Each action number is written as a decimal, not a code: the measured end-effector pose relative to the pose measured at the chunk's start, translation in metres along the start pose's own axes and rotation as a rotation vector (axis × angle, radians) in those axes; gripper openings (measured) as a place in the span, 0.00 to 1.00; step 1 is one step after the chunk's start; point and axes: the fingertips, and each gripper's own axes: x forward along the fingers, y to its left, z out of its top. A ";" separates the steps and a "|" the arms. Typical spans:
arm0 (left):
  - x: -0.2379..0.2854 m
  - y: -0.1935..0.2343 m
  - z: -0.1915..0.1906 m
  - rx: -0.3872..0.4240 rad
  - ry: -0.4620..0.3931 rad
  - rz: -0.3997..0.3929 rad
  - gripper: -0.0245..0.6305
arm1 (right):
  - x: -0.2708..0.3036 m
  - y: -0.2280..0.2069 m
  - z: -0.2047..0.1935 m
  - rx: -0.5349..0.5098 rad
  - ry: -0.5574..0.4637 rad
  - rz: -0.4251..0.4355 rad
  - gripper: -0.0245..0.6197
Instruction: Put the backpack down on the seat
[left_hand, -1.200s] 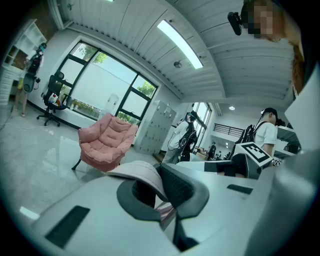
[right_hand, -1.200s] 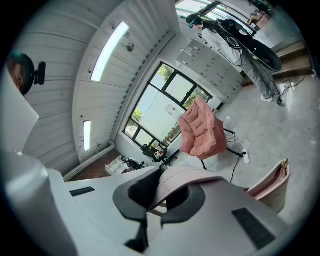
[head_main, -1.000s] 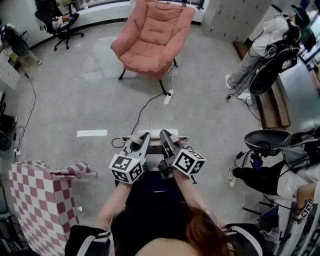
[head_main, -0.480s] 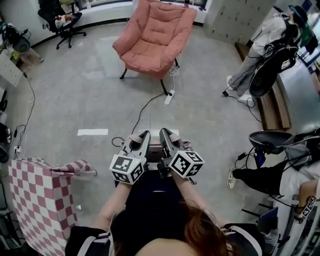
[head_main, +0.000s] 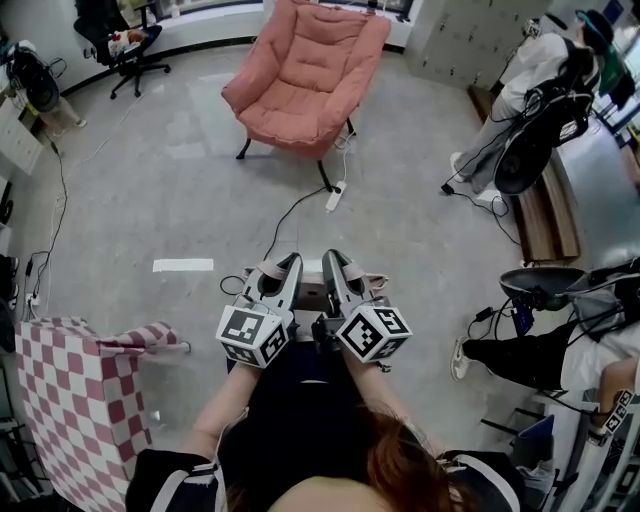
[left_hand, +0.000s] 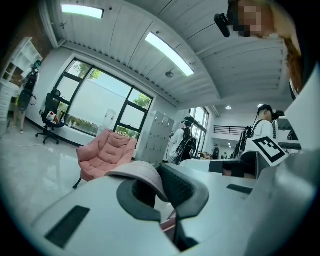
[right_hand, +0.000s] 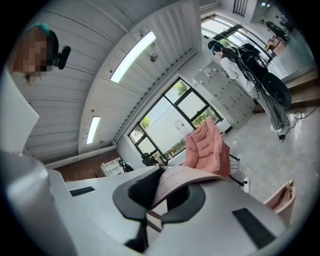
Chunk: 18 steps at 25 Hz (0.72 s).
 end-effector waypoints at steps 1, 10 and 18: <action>0.004 0.001 0.000 0.001 0.002 -0.004 0.06 | 0.002 -0.003 0.001 0.001 0.003 -0.002 0.09; 0.041 0.020 0.006 -0.014 0.034 -0.017 0.06 | 0.032 -0.025 0.008 0.014 0.031 -0.026 0.09; 0.066 0.059 0.015 -0.028 0.060 -0.019 0.06 | 0.078 -0.029 0.012 -0.002 0.032 -0.027 0.09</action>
